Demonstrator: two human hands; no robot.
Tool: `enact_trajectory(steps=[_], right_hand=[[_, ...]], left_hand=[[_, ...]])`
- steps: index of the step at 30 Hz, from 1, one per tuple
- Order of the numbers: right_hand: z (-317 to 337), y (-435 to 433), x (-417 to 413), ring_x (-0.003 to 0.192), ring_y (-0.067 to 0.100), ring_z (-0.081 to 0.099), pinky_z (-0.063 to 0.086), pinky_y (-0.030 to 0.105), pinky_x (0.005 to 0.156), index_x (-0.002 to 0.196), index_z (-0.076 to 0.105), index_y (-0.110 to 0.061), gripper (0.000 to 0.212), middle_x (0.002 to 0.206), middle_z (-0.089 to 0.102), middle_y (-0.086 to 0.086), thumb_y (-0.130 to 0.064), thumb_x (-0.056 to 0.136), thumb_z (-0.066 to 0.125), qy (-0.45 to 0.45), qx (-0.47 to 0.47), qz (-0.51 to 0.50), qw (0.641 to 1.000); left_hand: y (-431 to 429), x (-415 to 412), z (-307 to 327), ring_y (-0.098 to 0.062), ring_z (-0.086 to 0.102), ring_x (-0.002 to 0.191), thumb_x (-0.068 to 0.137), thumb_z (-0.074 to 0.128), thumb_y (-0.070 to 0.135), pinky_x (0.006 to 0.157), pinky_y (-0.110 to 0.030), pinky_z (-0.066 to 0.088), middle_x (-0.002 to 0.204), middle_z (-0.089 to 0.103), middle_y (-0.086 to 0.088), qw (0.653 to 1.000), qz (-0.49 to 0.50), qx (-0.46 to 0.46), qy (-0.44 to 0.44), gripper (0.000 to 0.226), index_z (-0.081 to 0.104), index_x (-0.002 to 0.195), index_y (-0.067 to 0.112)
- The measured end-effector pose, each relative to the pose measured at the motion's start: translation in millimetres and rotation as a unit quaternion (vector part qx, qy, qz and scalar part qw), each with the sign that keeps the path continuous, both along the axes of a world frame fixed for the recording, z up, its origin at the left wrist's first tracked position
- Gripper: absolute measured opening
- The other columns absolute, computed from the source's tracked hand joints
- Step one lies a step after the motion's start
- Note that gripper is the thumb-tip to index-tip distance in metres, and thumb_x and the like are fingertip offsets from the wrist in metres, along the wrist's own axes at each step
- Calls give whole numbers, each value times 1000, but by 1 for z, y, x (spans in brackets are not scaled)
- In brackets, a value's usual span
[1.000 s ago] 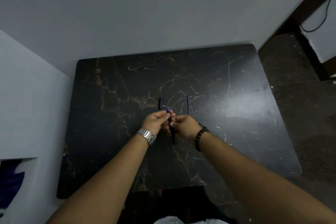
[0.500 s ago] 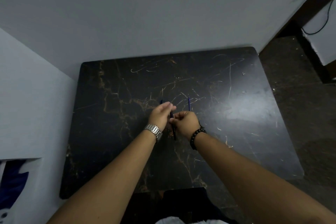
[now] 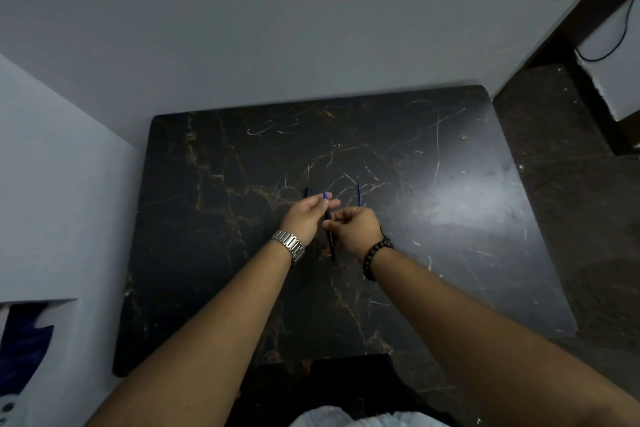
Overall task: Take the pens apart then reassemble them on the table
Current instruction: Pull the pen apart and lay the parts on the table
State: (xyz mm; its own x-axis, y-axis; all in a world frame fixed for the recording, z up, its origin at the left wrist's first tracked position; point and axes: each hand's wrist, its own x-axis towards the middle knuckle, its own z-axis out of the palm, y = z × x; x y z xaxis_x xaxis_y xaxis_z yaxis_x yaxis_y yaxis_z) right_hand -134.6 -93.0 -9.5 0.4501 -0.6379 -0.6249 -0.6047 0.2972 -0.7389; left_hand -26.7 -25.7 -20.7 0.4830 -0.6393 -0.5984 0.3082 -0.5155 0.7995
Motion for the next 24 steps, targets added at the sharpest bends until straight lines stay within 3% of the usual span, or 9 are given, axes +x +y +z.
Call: enact_trajectory(steps=[2, 4, 7, 9, 12, 15, 18, 21, 24], right_hand=[[0, -3, 0, 72, 8, 66, 48, 16, 62, 85, 73, -14, 6, 84, 75, 5, -10, 85, 77, 1, -1, 1, 1000], [0, -4, 0, 69, 5, 64, 47, 15, 60, 84, 72, -16, 8, 78, 71, 0, -11, 85, 78, 2, 0, 5, 1000], [-2, -2, 3, 67, 6, 64, 49, 15, 58, 86, 73, -11, 7, 74, 69, -1, -11, 83, 79, 2, -3, 10, 1000], [-3, 1, 4, 70, 9, 66, 54, 19, 64, 89, 75, -6, 10, 79, 73, 2, -10, 82, 80, -4, -4, 6, 1000], [-5, 0, 4, 77, 11, 70, 59, 27, 75, 89, 75, -9, 8, 86, 76, 4, -11, 82, 80, -4, -2, -13, 1000], [-6, -4, 3, 79, 9, 69, 54, 24, 72, 84, 74, -17, 8, 83, 75, -1, -12, 83, 79, -3, 0, -23, 1000], [-6, -5, 2, 78, 7, 70, 54, 25, 72, 82, 74, -19, 9, 82, 75, -3, -13, 82, 80, -4, -1, -20, 1000], [-6, -3, 3, 78, 8, 71, 56, 25, 74, 83, 75, -18, 8, 82, 76, -2, -13, 81, 81, -5, -13, -18, 1000], [-3, -3, 3, 76, 4, 69, 54, 19, 69, 82, 73, -19, 9, 81, 74, -4, -12, 82, 80, -7, -28, -10, 1000]], left_hand=[[1, 0, 1, -22, 71, 110, 101, 50, 10, 104, -40, 52, 113, 75, -8, 1000, -5, -11, 14, 24, 69, 115, 13], [1, 1, -3, -19, 73, 95, 93, 65, 8, 99, -41, 56, 97, 78, -3, 999, 40, 7, -15, 14, 73, 100, 16], [-3, -1, -1, -21, 70, 76, 73, 86, 11, 74, -38, 61, 80, 73, -2, 991, 119, 46, -42, 22, 68, 83, 17], [-4, -1, -1, -16, 66, 73, 74, 86, 19, 63, -30, 54, 85, 71, -1, 988, 126, 57, -66, 26, 66, 88, 18], [-5, -1, 2, -15, 69, 95, 97, 62, 27, 87, -32, 56, 117, 73, -7, 997, 72, 18, -16, 27, 67, 119, 13], [-1, -2, 5, -21, 71, 96, 101, 48, 8, 81, -26, 59, 115, 71, -14, 994, 97, -24, 40, 29, 66, 123, 0], [1, -1, -1, -24, 73, 104, 94, 59, 1, 90, -34, 58, 105, 77, -6, 996, 90, -20, 8, 23, 74, 106, 13], [-1, -3, -2, -22, 73, 97, 87, 68, -2, 81, -30, 61, 94, 76, -2, 994, 112, -6, 0, 24, 73, 105, 14], [-4, -4, -3, -21, 72, 91, 76, 83, 6, 81, -37, 61, 93, 74, -1, 991, 131, 19, -32, 30, 71, 98, 23]])
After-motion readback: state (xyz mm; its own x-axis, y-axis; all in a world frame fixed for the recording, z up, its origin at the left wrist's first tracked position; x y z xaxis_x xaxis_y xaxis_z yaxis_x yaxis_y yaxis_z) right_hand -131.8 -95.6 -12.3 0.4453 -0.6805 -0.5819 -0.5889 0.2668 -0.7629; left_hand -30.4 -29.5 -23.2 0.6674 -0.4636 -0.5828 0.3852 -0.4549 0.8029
